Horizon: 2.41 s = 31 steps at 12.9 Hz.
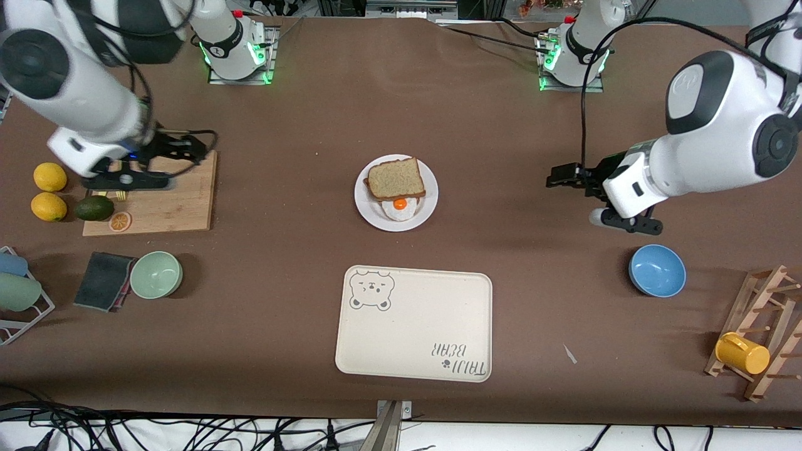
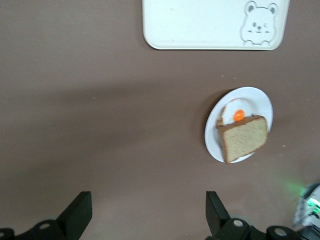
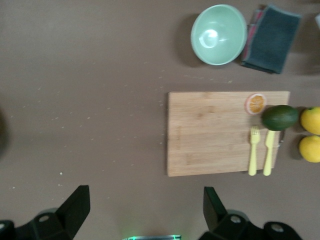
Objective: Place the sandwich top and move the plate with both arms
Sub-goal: 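Withdraw the right gripper while the left gripper reaches the white plate, then grasp the white plate rim with the left gripper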
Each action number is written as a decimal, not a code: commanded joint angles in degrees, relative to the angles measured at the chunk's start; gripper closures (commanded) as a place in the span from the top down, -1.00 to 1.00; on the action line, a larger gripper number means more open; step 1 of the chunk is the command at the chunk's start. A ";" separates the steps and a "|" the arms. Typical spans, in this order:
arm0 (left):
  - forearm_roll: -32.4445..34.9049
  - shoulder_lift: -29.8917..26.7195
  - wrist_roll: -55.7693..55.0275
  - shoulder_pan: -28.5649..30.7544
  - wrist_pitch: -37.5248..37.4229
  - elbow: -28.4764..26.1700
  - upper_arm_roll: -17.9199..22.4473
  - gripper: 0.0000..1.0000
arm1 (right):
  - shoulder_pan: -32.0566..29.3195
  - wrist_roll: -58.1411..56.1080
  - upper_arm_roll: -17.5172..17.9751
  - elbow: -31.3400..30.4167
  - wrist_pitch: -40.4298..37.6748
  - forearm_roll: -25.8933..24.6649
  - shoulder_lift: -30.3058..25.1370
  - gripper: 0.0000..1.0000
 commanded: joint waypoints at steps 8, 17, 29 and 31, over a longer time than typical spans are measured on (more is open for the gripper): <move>-15.23 18.32 15.53 -8.93 16.35 0.43 -0.35 1.00 | -3.37 -7.87 -3.74 0.32 0.85 6.45 -4.50 1.00; -35.79 16.15 30.82 -8.24 32.28 -18.28 -7.73 0.70 | -3.37 -7.79 -3.83 0.85 1.91 7.41 -3.27 1.00; -54.79 20.09 49.11 -9.54 36.14 -23.92 -7.82 0.03 | -3.46 -7.87 -3.74 1.02 1.91 7.41 -2.66 1.00; -55.41 20.79 49.22 -11.47 39.29 -23.84 -7.91 0.02 | -3.55 -7.87 -3.83 1.02 1.83 7.32 -2.39 1.00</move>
